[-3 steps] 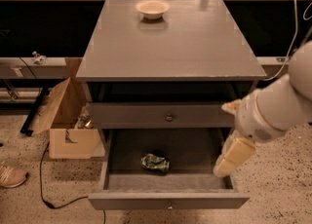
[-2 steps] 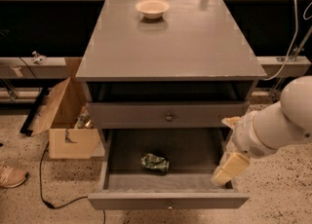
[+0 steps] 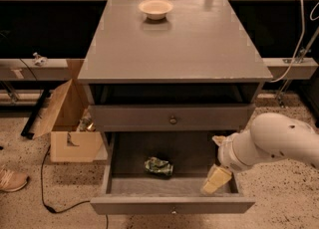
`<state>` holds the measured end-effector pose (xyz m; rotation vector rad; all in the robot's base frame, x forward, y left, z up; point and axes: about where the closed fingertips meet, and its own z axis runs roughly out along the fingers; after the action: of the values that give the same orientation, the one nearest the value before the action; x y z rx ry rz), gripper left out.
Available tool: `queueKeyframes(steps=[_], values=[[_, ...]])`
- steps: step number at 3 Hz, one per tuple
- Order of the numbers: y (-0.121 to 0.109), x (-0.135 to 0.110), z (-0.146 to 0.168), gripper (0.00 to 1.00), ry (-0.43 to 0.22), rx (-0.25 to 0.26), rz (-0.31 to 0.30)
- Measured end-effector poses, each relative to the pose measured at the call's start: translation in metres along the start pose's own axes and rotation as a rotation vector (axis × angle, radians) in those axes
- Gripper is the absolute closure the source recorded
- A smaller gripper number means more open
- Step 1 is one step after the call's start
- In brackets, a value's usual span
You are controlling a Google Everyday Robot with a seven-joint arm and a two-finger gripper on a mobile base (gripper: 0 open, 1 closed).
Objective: Pick green can from middle drawer and place on counter
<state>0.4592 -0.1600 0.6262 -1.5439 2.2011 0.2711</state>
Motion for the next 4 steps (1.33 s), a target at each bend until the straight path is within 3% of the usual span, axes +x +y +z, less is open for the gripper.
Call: queueKeyframes(steps=[1,2,4], values=[[-0.015,-0.002,0.052,0.0,0.034,0.005,0.011],[-0.015,-0.002,0.052,0.0,0.033,0.005,0.011],[-0.025,-0.029,0.136,0.0,-0.132,-0.051,0.021]])
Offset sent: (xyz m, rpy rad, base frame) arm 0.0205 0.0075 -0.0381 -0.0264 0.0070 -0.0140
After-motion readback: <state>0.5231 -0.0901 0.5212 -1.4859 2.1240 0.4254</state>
